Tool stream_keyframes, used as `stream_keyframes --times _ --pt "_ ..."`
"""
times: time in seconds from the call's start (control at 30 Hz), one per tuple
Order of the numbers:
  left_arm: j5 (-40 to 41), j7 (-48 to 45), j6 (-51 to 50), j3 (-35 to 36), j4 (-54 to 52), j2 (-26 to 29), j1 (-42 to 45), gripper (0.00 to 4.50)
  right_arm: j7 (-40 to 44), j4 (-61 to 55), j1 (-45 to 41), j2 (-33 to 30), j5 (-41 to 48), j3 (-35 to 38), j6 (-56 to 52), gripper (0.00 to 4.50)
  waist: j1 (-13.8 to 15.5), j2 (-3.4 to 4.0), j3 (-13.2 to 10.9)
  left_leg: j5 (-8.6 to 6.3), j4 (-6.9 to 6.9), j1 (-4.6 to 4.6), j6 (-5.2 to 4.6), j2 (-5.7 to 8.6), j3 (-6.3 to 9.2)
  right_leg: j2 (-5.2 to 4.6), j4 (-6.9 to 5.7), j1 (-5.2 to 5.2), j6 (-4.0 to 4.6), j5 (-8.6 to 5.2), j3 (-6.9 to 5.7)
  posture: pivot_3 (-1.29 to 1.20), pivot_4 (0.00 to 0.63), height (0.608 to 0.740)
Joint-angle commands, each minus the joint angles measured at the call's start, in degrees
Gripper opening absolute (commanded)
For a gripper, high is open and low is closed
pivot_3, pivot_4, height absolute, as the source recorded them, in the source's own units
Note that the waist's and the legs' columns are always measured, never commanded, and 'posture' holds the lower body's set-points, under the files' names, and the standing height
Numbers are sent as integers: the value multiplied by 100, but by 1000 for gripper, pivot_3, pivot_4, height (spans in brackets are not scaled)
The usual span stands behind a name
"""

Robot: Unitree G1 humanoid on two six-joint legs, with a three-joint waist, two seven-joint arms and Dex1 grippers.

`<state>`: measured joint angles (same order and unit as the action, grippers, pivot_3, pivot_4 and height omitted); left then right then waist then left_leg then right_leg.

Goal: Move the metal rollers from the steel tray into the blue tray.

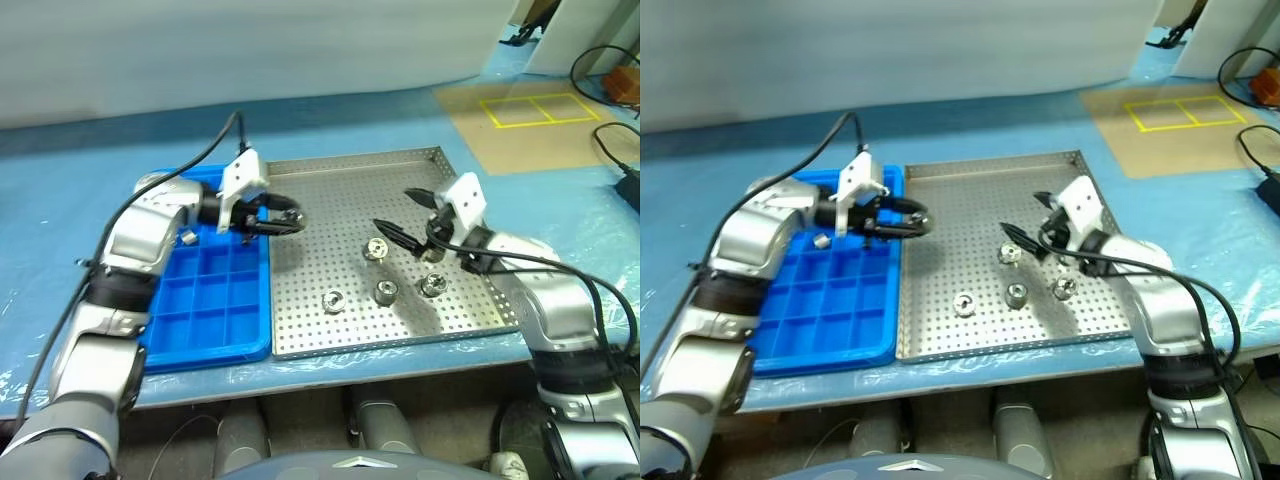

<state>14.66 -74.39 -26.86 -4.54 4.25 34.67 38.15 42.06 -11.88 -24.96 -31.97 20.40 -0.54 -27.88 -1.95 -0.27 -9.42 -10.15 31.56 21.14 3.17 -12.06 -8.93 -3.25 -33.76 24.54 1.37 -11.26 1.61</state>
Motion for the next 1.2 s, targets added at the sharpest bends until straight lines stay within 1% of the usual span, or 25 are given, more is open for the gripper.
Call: stream_keyframes --times 0.03,0.17,0.23,0.33,0.43,0.5,0.57,0.63,0.77,0.87,1.0,1.2 --pt "416 255 -465 612 -798 451 -314 1723 687 158 -713 141 277 -349 -4 4500 61 0 -1 3 -1 4 4 -4 0 2 -6 8 3 1 -2 -79 150 740" --pt "740 714 -943 1145 -1446 754 -950 1723 1336 655 -1297 374 213 -832 167 4500 259 0 -1 13 -5 7 21 -13 1 3 -9 10 14 -1 -15 16 150 740" --pt "823 910 -1064 1278 -1677 829 -1186 1723 1471 901 -1440 480 130 -945 297 4500 362 -1 -2 14 -5 10 23 -14 0 2 -8 11 16 -3 -19 80 150 740" --pt "992 1443 -1397 1803 -2369 859 -1931 1723 1632 1465 -1691 831 -68 -1214 615 4500 483 -4 -4 14 -5 19 24 -16 1 -2 -6 15 18 -4 -27 156 150 740" --pt "1143 1928 -1655 2263 -2856 792 -2590 1723 1761 1941 -1860 1113 -190 -1330 845 4500 596 -7 -5 17 -4 44 28 -21 15 -2 -8 33 22 -6 -45 214 150 740" --pt "1138 2236 -1666 2480 -2979 697 -3013 1723 1788 2370 -1938 1290 -429 -1477 1191 4500 639 -7 -5 18 -4 49 29 -28 18 -1 -12 35 26 -8 -56 237 150 740" --pt "1127 2531 -1636 2620 -3043 560 -3367 1723 1790 2730 -1981 1463 -637 -1578 1502 4500 680 -8 -5 17 -4 49 28 -31 21 -1 -14 35 28 -10 -62 258 150 740" --pt "1123 2824 -1586 2680 -3118 388 -3598 1723 1905 2850 -2001 1557 -705 -1622 1629 4500 755 -8 -5 17 -3 53 27 -37 22 -1 -15 35 29 -10 -67 269 150 740" --pt "1173 3271 -1522 2791 -3213 146 -3865 1723 2053 2899 -2028 1662 -715 -1597 1627 4500 860 -11 -6 23 3 70 26 -58 23 -1 -16 36 32 -10 -96 282 150 740" --pt "1082 3506 -1294 2806 -3059 13 -3960 1723 2014 2989 -2054 1777 -801 -1606 1695 4500 918 -12 -6 25 8 72 28 -67 23 0 -18 32 35 -10 -109 289 150 740" --pt "926 3915 -979 2619 -2633 -207 -3600 1723 1951 2997 -2066 1941 -851 -1606 1690 4500 928 -13 -6 35 8 74 38 -74 30 -1 -36 33 45 -15 -128 283 150 740" --pt "659 4370 -647 2302 -2090 -441 -3075 1723 1881 2908 -1953 1873 -934 -1549 1637 4500 938 -13 -6 50 30 71 57 -78 42 -2 -100 45 64 -29 -137 258 150 740"
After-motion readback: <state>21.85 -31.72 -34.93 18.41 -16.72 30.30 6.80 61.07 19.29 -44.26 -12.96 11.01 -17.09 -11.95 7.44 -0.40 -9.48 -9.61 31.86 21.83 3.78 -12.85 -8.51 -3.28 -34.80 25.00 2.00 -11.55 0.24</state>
